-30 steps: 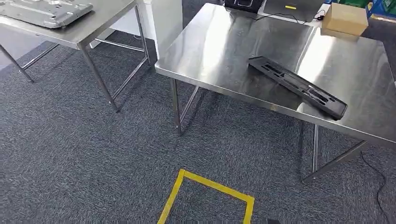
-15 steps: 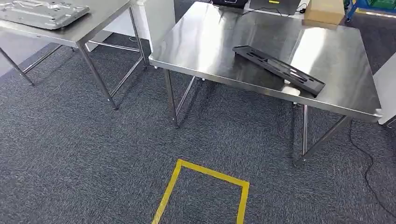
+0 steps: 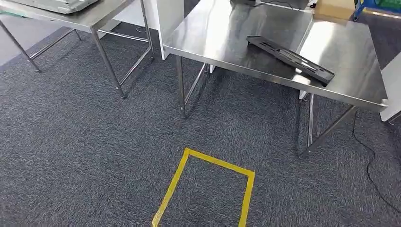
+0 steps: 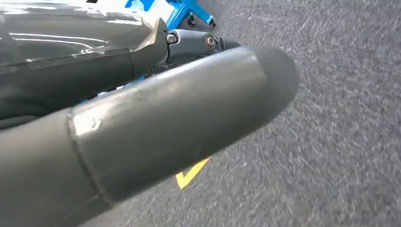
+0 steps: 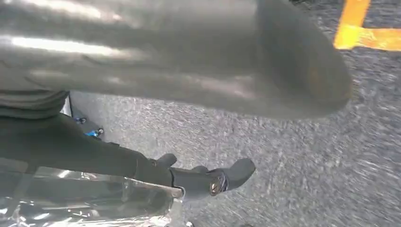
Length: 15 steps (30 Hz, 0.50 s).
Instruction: Take the parts from the cabinet and place them on the table.
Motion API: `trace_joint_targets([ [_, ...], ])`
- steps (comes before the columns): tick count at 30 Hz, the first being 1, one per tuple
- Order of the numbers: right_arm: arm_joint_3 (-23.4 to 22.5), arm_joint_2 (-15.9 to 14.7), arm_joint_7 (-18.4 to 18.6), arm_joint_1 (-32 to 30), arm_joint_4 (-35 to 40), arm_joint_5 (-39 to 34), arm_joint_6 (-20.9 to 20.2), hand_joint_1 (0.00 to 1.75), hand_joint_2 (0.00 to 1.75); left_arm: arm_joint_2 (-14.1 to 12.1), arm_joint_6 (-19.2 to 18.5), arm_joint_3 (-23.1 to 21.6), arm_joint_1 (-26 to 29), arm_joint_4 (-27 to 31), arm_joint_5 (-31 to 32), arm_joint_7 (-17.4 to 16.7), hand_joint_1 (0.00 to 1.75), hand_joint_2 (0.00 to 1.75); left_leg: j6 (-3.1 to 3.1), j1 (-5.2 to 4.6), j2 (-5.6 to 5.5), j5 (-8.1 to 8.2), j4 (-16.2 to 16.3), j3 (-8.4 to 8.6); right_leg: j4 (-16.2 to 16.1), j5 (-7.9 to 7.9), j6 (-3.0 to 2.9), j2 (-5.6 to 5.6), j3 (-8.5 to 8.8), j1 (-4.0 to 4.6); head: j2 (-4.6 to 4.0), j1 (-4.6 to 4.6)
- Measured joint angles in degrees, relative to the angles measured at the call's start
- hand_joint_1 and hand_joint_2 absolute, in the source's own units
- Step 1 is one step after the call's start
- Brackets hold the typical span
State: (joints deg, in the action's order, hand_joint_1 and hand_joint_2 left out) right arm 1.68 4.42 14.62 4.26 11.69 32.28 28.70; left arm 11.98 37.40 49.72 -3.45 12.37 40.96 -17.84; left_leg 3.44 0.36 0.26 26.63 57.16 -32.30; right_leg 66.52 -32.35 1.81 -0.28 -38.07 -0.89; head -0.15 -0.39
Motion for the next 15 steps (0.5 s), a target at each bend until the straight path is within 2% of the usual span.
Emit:
trace_joint_targets([
  [1,0.1,0.1,0.0,0.2,0.0,0.0,0.0,0.0,0.0,0.0,0.1,-0.1,0.0,0.0,0.2,0.1,0.0,0.0,0.08,-0.19,0.04,-0.79,0.0,-1.07,4.4,-2.47,-0.04,0.02,-0.92,-0.01,0.0,0.02],
  [2,0.1,0.1,0.0,0.4,0.0,0.0,0.0,0.0,0.0,0.0,0.2,-0.3,0.0,0.0,0.3,0.5,0.0,0.0,0.07,-0.35,0.16,-1.74,0.1,-2.31,8.2,-3.38,0.44,0.02,-1.09,-0.01,0.0,0.07],
  [3,0.1,0.1,0.0,0.4,0.0,-0.5,0.0,0.0,0.0,-0.1,0.3,-0.3,0.1,0.0,0.3,1.0,0.0,0.0,0.03,-0.38,0.19,-2.43,0.1,-2.86,8.9,-2.69,0.93,0.03,-0.35,0.0,0.0,0.06],
  [4,0.1,0.1,-0.3,0.5,0.0,-1.0,0.0,0.0,0.0,-0.1,0.4,-0.4,0.1,0.0,0.3,1.8,0.0,0.0,-0.05,-0.42,0.18,-3.28,0.2,-3.96,7.4,-0.69,1.72,0.04,1.82,0.08,0.0,0.09],
  [5,0.0,0.1,-0.6,0.4,0.0,-1.4,0.0,0.0,0.0,-0.1,0.6,-0.4,0.1,0.0,0.3,2.5,0.0,0.0,-0.21,-0.48,0.18,-3.97,0.2,-4.74,4.0,1.22,2.21,0.04,4.84,0.18,0.0,0.11],
  [6,-0.2,0.1,-0.9,0.5,0.0,-1.8,0.0,0.0,0.0,0.0,1.0,-0.4,0.2,0.0,0.3,3.3,0.0,0.0,-0.4,-0.52,0.17,-4.62,0.2,-5.5,-1.8,2.13,1.94,0.04,9.12,0.37,0.0,0.13],
  [7,-0.3,0.0,-1.0,0.6,0.0,-2.0,0.0,0.0,0.0,0.1,1.2,-0.5,0.2,0.0,0.4,3.8,0.0,0.0,-0.62,-0.46,0.21,-5.24,0.3,-5.87,-7.4,1.32,1.12,0.03,13.04,0.6,0.0,0.09],
  [8,-0.4,0.0,-1.1,0.7,0.0,-2.2,0.0,0.0,0.0,0.1,1.4,-0.6,0.2,0.0,0.4,4.3,0.0,0.0,-0.98,-0.74,0.28,-5.79,0.3,-6.15,-12.5,-0.08,0.37,0.02,15.8,1.1,0.0,0.09],
  [9,-0.4,0.0,-1.2,0.7,0.0,-2.3,0.0,0.0,0.0,0.1,1.5,-0.7,0.2,0.0,0.4,4.7,0.0,0.0,-1.27,-0.68,0.49,-6.6,0.0,-6.24,-13.2,-0.43,0.28,0.15,15.51,1.07,0.0,-0.11],
  [10,-0.5,0.0,-1.2,0.6,0.0,-2.4,0.1,0.0,0.0,0.1,1.7,-0.7,0.2,0.0,0.4,4.9,0.0,0.0,-1.52,-0.41,0.55,-7.33,-0.4,-6.24,-13.0,0.01,0.09,0.19,14.9,1.15,0.0,0.13],
  [11,-0.5,0.0,-1.2,0.5,-0.1,-2.4,0.1,0.0,0.0,0.1,1.7,-0.8,0.3,0.0,0.5,5.2,0.0,0.0,-2.0,-0.34,0.54,-7.99,-0.8,-6.19,-13.0,0.48,-0.42,0.17,14.59,1.37,0.0,0.17],
  [12,-0.7,0.0,-1.0,0.4,-0.2,-2.4,0.2,0.0,0.0,0.0,1.9,-0.9,0.4,0.0,0.5,5.6,0.0,0.0,-2.43,-0.32,0.29,-7.85,-0.9,-6.77,-13.6,1.56,-1.17,0.0,14.33,0.08,0.0,0.28],
  [13,-0.7,-0.1,-1.0,0.5,-0.2,-2.3,0.3,0.0,0.0,-0.1,2.0,-0.9,0.5,0.0,0.9,6.3,0.0,0.0,-2.72,-0.31,-0.1,-5.51,0.2,-7.22,-13.4,2.12,-1.59,-0.11,13.85,0.2,0.0,0.15],
  [14,-0.7,-0.2,-0.9,0.4,-0.2,-2.2,0.5,0.0,0.0,-0.1,2.1,-1.1,0.6,0.0,1.1,7.2,0.0,0.0,-2.99,-0.11,-0.27,-1.09,3.9,-8.08,-13.4,2.82,-2.39,-0.19,13.0,0.17,0.0,-0.13],
  [15,-0.8,-0.1,-0.8,0.3,-0.2,-2.1,0.6,0.0,0.0,-0.2,2.1,-1.2,0.7,0.0,1.3,7.6,0.0,0.0,-3.33,0.04,-0.32,2.44,8.5,-9.07,-13.4,3.36,-2.45,-0.28,12.34,0.19,0.0,-0.22],
])
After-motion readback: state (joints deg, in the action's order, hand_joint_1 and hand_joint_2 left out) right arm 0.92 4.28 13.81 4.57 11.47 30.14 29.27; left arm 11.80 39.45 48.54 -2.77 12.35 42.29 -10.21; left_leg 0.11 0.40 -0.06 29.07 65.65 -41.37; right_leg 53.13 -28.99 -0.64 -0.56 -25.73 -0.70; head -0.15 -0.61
